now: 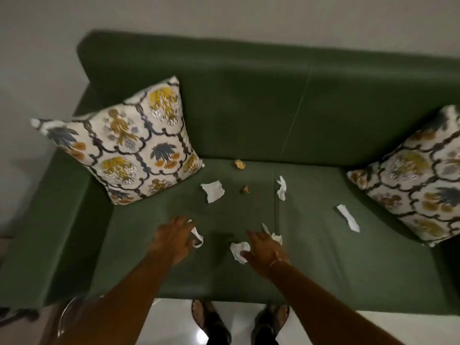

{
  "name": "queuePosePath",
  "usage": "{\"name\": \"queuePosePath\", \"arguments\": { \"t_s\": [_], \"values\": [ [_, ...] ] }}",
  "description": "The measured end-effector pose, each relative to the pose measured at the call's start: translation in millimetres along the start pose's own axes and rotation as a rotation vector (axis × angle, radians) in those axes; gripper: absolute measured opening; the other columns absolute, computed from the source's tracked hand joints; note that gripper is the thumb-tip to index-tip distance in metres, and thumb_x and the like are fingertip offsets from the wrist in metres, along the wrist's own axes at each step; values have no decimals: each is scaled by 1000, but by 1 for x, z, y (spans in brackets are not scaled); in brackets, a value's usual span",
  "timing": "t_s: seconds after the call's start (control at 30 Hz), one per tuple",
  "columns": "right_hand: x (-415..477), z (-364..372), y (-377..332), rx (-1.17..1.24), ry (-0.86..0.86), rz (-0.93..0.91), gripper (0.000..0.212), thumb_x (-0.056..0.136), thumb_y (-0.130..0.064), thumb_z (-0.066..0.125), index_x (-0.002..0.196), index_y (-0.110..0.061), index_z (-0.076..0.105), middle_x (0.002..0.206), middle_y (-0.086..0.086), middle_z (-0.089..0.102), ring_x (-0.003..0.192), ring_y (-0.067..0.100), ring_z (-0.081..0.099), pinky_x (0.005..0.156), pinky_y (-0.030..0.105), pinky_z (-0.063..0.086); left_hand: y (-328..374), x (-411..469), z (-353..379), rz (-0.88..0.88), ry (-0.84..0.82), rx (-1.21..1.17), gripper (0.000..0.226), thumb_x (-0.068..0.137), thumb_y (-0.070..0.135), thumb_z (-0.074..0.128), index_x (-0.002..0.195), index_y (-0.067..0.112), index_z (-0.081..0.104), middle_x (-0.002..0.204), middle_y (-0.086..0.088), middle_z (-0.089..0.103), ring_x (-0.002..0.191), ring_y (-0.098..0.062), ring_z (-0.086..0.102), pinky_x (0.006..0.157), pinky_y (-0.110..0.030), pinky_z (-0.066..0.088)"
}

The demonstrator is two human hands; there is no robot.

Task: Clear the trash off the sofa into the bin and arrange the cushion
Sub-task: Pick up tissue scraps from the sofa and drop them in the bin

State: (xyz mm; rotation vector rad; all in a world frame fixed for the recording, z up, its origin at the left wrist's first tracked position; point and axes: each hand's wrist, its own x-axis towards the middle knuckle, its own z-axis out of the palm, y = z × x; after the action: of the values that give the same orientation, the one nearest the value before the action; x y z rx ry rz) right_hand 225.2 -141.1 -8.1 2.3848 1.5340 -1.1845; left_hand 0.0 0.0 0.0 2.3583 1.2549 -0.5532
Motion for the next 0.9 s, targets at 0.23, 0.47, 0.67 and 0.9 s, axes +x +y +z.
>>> {"name": "queuePosePath", "arguments": {
  "t_s": [0.23, 0.47, 0.67, 0.9],
  "values": [
    [64, 119, 26, -33, 62, 44, 65, 90, -33, 56, 146, -29, 25, 143, 5, 39, 128, 29, 39, 101, 45, 45, -18, 63, 99, -74, -43, 66, 59, 87, 41, 57, 143, 38, 36, 156, -1, 28, 136, -23, 36, 98, -43, 47],
    [72, 125, 46, -65, 297, -49, 37, 86, -21, 64, 122, -31, 63, 118, -3, 67, 108, 23, 59, 80, 35, 57, -12, 68, 106, -28, 170, 18, 14, 80, 19, 69, 94, 21, 75, 94, -6, 71, 87, -31, 68, 66, -40, 56],
    [51, 84, 57, -9, 518, -2, 39, 56, -9, 88, 87, -30, 78, 92, -2, 75, 89, 26, 69, 72, 36, 57, 18, 91, 54, 152, 255, 26, 30, 67, 12, 82, 89, 32, 77, 107, 0, 73, 90, -28, 70, 66, -37, 60],
    [70, 74, 94, 47, 453, 174, 27, 78, -28, 75, 102, -41, 72, 155, 4, 36, 144, 34, 25, 113, 49, 29, 52, 182, 27, 9, 229, 16, 23, 82, 24, 72, 101, 35, 75, 147, 1, 45, 117, -33, 57, 92, -46, 52]
  ]
}}
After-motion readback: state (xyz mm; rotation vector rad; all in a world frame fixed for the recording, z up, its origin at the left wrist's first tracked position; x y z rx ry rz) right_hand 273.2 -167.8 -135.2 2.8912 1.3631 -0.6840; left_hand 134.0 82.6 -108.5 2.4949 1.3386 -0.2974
